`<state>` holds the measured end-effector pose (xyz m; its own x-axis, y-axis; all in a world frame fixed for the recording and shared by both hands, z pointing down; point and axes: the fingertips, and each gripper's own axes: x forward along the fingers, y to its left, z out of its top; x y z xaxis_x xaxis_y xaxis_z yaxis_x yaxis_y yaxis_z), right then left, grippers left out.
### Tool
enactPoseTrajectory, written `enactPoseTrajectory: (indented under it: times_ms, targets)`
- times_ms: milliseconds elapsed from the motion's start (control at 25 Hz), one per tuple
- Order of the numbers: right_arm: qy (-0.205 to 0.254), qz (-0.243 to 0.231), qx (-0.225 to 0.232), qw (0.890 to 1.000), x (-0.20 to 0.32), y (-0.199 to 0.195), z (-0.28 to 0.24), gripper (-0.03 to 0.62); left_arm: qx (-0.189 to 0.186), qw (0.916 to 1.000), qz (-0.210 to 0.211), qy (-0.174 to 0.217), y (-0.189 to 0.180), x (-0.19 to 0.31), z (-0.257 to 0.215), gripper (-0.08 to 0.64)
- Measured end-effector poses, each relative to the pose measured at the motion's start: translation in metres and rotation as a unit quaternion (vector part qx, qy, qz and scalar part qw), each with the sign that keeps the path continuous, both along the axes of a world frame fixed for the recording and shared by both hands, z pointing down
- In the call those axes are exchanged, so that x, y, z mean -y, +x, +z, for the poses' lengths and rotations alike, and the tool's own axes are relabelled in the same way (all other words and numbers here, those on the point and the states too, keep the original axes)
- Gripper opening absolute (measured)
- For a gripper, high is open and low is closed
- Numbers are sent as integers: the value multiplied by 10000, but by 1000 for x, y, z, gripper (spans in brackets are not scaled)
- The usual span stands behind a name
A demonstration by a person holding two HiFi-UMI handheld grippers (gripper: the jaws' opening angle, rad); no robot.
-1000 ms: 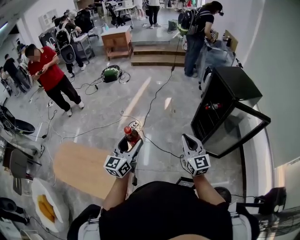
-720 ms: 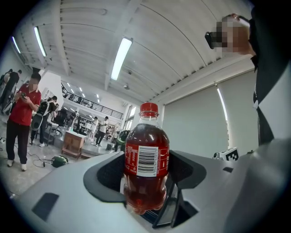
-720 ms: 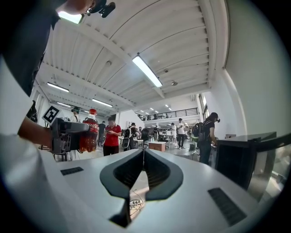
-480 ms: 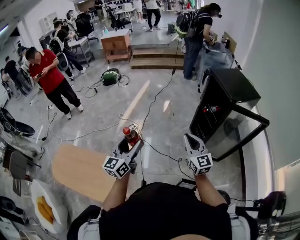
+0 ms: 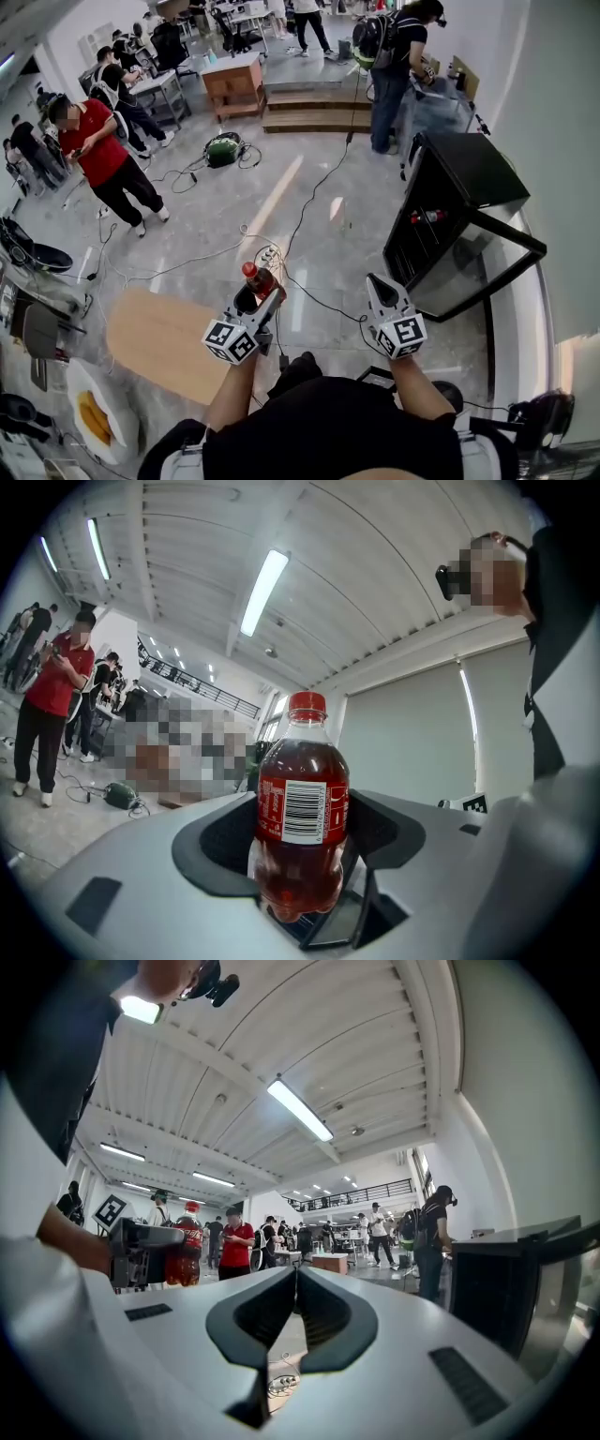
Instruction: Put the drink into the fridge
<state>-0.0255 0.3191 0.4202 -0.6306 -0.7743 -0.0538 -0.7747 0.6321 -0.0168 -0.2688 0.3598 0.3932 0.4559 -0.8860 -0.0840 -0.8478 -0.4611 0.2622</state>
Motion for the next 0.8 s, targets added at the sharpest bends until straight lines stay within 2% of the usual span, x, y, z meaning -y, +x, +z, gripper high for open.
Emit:
enactPoseTrajectory:
  times_ms: [160, 320, 600, 800]
  targets:
    - [-137, -51, -71, 9999, 17, -4, 12, 23, -125, 9999, -44, -55, -8, 20, 9, 311]
    - [-97, 96, -109, 9998, 56, -4, 9, 23, -204, 9998, 18, -67, -18, 59, 14, 311]
    - [-193, 341, -158, 9991, 135, -13, 9, 23, -322, 9993, 197, 56, -37, 149, 13, 311]
    - [-190, 463, -296, 9983, 190, -34, -8, 23, -202, 9991, 376, 64, -53, 216, 8, 311]
